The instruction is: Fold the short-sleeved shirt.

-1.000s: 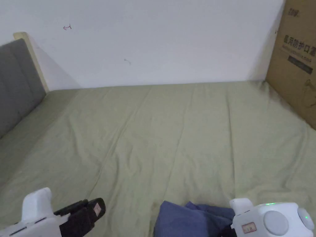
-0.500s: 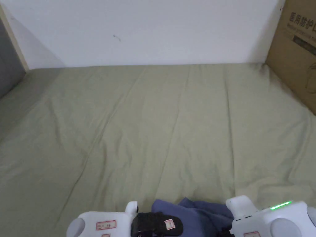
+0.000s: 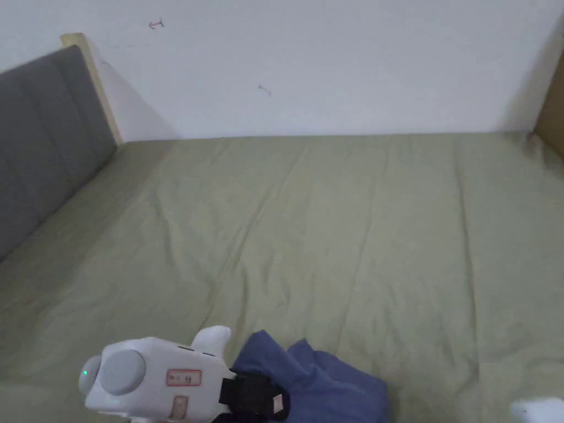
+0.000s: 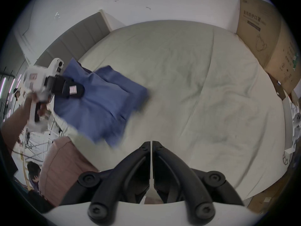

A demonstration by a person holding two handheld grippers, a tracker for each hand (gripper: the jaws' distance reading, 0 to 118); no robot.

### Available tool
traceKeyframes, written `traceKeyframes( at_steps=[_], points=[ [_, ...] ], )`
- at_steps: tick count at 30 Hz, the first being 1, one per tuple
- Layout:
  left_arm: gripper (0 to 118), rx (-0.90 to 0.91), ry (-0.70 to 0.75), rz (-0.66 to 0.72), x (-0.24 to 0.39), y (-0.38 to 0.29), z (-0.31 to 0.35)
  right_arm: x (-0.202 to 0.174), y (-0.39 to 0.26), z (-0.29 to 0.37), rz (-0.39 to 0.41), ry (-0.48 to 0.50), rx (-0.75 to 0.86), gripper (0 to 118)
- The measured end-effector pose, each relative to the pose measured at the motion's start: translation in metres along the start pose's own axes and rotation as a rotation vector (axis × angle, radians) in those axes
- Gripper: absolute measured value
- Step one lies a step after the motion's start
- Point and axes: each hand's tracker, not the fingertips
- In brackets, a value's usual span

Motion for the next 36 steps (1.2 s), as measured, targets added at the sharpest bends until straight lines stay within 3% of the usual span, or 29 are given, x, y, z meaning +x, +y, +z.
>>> traceKeyframes(
  at_steps=[3,5,9,13,14,15,17,18,19,20,22,24,27,29,30,32,33,36],
  points=[
    [29,-0.055,0.381,-0.079,-0.039,0.008,0.056,-0.004,-0.009,0.019,0.030,-0.099,0.039,2],
    [29,-0.109,0.601,-0.167,-0.061,0.009,0.082,-0.004,-0.013,0.027,-0.014,-0.157,0.079,2],
    [30,-0.204,0.894,-0.173,-0.110,0.012,0.097,0.001,-0.021,0.035,-0.138,-0.110,0.115,2],
    [30,-0.276,1.163,-0.191,-0.144,0.015,0.107,-0.001,-0.024,0.036,-0.116,-0.158,0.101,2],
    [35,-0.263,1.197,-0.193,-0.149,0.014,0.110,-0.002,-0.025,0.036,-0.099,-0.173,0.096,2],
    [51,-0.261,1.213,-0.190,-0.152,0.013,0.114,-0.003,-0.026,0.037,-0.092,-0.180,0.095,2],
    [66,-0.231,1.260,-0.201,-0.155,0.010,0.123,-0.004,-0.027,0.040,-0.089,-0.180,0.099,2],
    [74,-0.211,1.263,-0.199,-0.154,0.010,0.127,-0.005,-0.027,0.042,-0.088,-0.175,0.102,2],
    [102,-0.179,1.259,-0.192,-0.151,0.009,0.134,-0.006,-0.027,0.044,-0.088,-0.167,0.105,2],
    [111,-0.110,1.213,-0.172,-0.141,0.010,0.141,-0.007,-0.027,0.046,-0.086,-0.164,0.109,2],
    [109,0.062,1.095,-0.110,-0.114,0.010,0.151,-0.011,-0.026,0.051,-0.075,-0.175,0.135,2],
    [109,0.268,0.851,-0.042,-0.077,0.001,0.159,-0.016,-0.021,0.062,-0.053,-0.189,0.190,2],
    [109,0.408,0.466,0.057,-0.015,-0.025,0.146,-0.027,-0.014,0.078,-0.032,-0.193,0.298,2],
    [101,0.478,0.286,0.004,0.030,-0.046,0.133,-0.035,-0.011,0.090,-0.033,-0.177,0.379,2],
    [88,0.512,0.250,-0.033,0.048,-0.055,0.127,-0.038,-0.009,0.095,-0.038,-0.170,0.409,2],
    [24,0.557,0.252,-0.113,0.091,-0.072,0.111,-0.043,-0.001,0.106,-0.052,-0.169,0.436,2],
    [1,0.566,0.264,-0.135,0.105,-0.078,0.106,-0.044,0.002,0.110,-0.059,-0.171,0.432,2],
    [1,0.669,0.294,-0.222,0.138,-0.093,0.099,-0.047,0.006,0.120,-0.124,-0.169,0.421,2]
  ],
)
